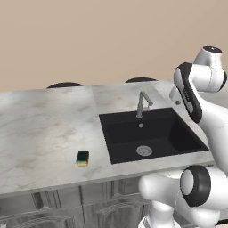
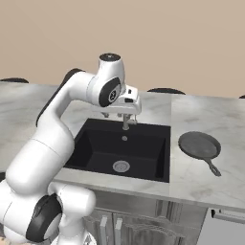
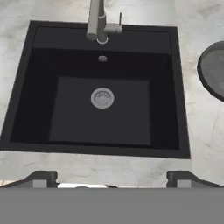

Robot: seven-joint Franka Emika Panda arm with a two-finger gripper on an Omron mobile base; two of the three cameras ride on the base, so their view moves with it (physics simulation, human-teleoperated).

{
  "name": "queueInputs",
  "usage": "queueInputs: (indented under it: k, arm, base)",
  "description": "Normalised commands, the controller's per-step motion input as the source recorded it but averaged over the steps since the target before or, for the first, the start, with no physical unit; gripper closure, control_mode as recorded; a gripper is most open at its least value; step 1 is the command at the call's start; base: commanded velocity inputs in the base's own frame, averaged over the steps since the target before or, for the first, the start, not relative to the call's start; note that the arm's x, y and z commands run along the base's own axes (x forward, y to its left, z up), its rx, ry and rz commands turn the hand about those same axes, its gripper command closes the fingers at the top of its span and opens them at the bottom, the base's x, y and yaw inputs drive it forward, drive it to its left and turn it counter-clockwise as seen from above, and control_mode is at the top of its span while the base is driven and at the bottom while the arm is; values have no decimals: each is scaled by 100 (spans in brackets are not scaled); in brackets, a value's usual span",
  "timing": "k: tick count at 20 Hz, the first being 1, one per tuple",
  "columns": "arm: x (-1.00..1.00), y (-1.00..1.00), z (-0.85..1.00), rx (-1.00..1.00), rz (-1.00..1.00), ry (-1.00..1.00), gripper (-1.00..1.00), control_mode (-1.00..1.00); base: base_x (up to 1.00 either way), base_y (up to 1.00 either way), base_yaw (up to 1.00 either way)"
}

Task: Pick the pan and sponge and place them into the sink. Then turn on the water.

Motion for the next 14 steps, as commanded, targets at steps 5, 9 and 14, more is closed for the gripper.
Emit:
queueInputs:
  k: [5, 9, 14]
  arm:
    - [-3, -39, -10, -5, 0, 0, -100, -100]
    - [-5, -39, -15, -4, 0, 0, -100, -100]
    - [-3, -42, -15, 0, 0, 0, -100, -100]
  base:
    - [0, 0, 0]
    - [0, 0, 0]
    - [0, 0, 0]
